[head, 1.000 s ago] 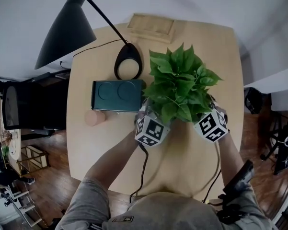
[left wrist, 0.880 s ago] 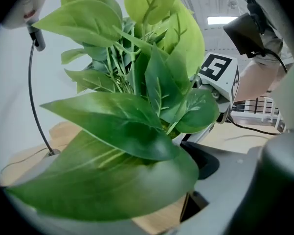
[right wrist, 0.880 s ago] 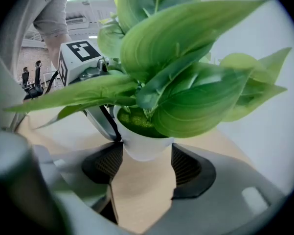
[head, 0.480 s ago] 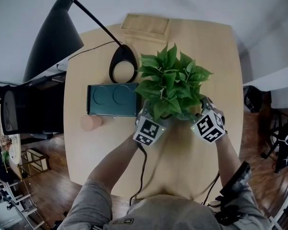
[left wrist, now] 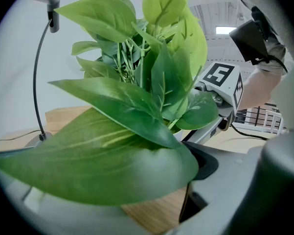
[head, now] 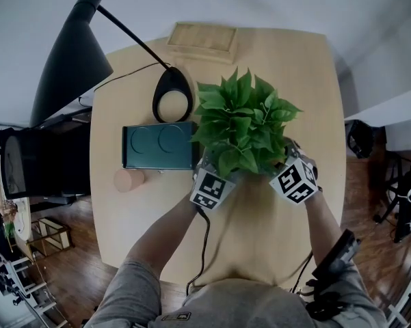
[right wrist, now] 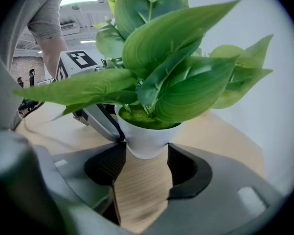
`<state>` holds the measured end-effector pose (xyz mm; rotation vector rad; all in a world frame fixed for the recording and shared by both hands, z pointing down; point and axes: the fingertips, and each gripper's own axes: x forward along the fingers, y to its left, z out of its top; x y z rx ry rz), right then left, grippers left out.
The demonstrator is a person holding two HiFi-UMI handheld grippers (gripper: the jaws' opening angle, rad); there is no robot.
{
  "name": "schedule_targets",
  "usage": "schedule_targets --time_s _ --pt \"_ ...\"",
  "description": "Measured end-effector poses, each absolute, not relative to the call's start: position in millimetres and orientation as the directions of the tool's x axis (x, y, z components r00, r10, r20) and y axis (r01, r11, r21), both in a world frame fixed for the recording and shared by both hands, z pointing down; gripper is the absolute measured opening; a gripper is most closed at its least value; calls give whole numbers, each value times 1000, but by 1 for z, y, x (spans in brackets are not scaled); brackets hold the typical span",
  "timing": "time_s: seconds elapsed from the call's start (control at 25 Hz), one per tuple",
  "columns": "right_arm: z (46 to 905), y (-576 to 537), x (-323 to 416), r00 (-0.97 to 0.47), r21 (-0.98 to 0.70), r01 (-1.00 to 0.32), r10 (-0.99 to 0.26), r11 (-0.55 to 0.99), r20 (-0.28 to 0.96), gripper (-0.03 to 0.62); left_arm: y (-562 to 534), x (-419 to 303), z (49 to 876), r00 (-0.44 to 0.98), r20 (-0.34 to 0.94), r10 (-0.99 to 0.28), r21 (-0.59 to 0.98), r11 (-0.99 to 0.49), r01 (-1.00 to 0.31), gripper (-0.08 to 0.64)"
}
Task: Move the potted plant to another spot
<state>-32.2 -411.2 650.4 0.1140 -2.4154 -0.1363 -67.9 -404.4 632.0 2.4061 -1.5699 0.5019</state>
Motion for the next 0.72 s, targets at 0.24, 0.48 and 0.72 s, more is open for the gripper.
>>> schedule_targets --time_s 0.24,0.48,0.72 --pt "650 -410 -30 -762 82 -114 -140 990 632 273 -397 -72 633 333 409 -850 -5 -367 -930 376" --pt "627 -404 -15 -785 61 -184 -185 981 591 268 -372 -81 630 290 421 -859 37 -304 -952 371" --pt "589 -381 11 -809 17 -267 -234 963 540 239 -338 -71 599 285 397 -873 79 -277 -958 319"
